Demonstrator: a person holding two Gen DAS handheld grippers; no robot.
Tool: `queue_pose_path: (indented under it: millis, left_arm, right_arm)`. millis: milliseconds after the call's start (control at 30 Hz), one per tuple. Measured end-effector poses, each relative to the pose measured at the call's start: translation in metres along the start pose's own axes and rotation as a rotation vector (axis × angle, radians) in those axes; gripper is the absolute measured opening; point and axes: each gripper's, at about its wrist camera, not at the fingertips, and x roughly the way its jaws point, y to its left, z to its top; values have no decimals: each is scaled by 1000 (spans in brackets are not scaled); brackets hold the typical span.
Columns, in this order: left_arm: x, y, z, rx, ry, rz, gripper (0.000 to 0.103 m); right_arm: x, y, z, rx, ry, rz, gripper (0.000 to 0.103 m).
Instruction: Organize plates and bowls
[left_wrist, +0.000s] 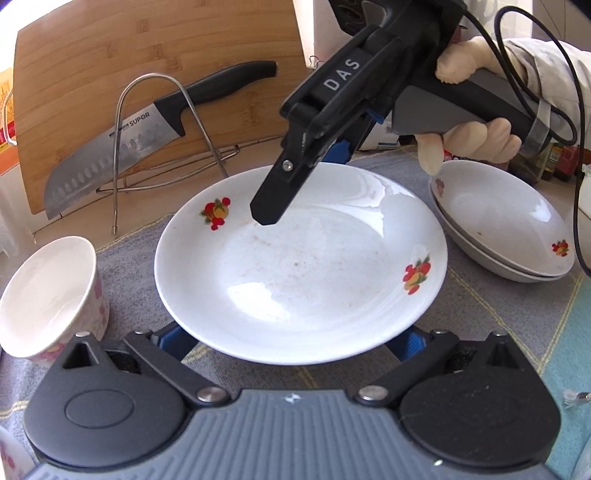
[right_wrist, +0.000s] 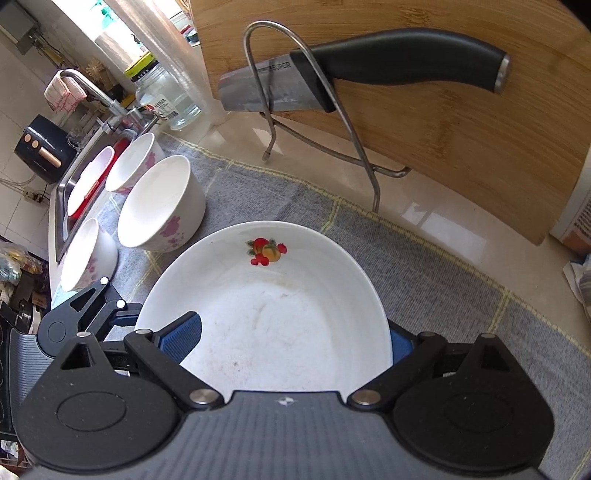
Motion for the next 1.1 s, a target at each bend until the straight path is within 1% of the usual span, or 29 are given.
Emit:
queue_pose_path:
  millis: [367, 600, 767, 1100]
  left_arm:
    - [-22, -16, -2, 27, 8, 2, 102]
    - [-40, -29, -3, 62, 9, 3, 102]
    - [-44, -35, -1, 65, 15, -17, 102]
    - [-47, -58, 8, 118, 17, -54, 102]
  right_arm:
    - [-21, 19, -27, 5, -16, 11, 101]
    - [-38, 30, -45, 19, -44, 23, 101]
    - [-47, 34, -59, 18, -50, 14, 101]
    - [-72, 27, -86, 54, -87, -8, 101]
